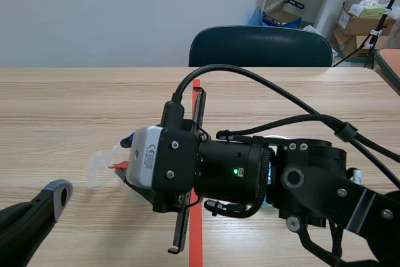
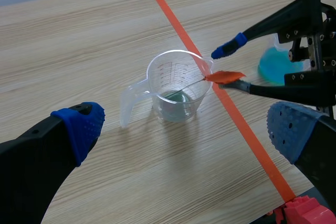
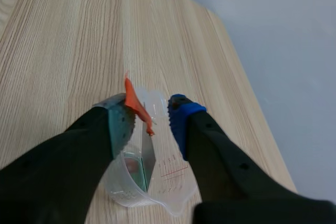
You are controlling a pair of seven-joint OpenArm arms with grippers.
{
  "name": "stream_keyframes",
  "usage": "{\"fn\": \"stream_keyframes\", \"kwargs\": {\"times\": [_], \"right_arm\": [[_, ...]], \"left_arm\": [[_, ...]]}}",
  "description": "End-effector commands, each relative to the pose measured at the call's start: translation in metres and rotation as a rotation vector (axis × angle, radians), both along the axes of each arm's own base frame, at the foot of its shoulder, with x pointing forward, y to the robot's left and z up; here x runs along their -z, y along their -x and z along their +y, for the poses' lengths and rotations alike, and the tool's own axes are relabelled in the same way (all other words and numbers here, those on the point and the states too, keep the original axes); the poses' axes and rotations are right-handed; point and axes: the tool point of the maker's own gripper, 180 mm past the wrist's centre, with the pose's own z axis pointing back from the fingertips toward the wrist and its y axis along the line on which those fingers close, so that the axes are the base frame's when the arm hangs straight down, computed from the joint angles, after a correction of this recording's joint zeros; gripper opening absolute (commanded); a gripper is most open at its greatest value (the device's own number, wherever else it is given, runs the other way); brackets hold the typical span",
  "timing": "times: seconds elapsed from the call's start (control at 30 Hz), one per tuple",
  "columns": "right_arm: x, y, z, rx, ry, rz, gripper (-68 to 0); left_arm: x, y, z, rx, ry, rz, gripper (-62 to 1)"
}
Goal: Do the redox reaction experiment
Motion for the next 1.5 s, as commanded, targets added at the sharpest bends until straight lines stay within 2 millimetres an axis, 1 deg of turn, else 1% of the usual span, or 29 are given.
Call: {"fn": "stream_keyframes", "kwargs": {"times": [0.0, 0.07, 0.2, 0.3, 0.37, 0.5, 0.6, 0.77, 0.9, 1.3, 1.47], "right_arm": [[-0.014, -0.006, 0.0, -0.002, -0.031, -0.035, -57.7], [-0.014, -0.006, 0.0, -0.002, -0.031, -0.035, -62.4], [-0.014, -0.007, 0.0, -0.002, -0.032, -0.037, -66.8], [-0.016, -0.009, 0.0, 0.002, -0.038, -0.031, -66.7], [-0.019, -0.012, 0.0, 0.009, -0.05, 0.01, -66.7], [-0.027, -0.025, 0.0, 0.046, -0.057, 0.1, -66.7], [-0.035, -0.031, 0.002, 0.053, -0.053, 0.149, -66.7], [-0.058, -0.037, 0.008, 0.077, -0.046, 0.159, -66.7], [-0.074, -0.035, 0.01, 0.095, -0.022, 0.164, -66.7], [-0.138, -0.036, 0.004, 0.144, -0.032, 0.139, -66.7], [-0.158, -0.032, 0.005, 0.144, -0.035, 0.137, -66.7]], "left_arm": [[-0.005, -0.001, -0.002, -0.001, 0.02, -0.019, 1.4], [-0.005, -0.001, -0.002, -0.001, 0.02, -0.019, 1.4], [-0.005, -0.001, -0.002, -0.001, 0.02, -0.019, 1.4], [-0.005, -0.001, -0.002, -0.001, 0.02, -0.018, 1.4], [-0.005, -0.001, -0.002, -0.001, 0.02, -0.019, 1.4], [-0.005, -0.001, -0.002, -0.001, 0.02, -0.018, 1.4], [-0.005, -0.001, -0.002, -0.001, 0.02, -0.018, 1.4], [-0.005, -0.001, -0.002, -0.001, 0.02, -0.018, 1.4], [-0.005, -0.001, -0.002, -0.001, 0.02, -0.019, 1.4], [-0.005, -0.001, -0.002, -0.001, 0.02, -0.019, 1.4], [-0.005, -0.001, -0.002, -0.001, 0.02, -0.019, 1.4]]}}
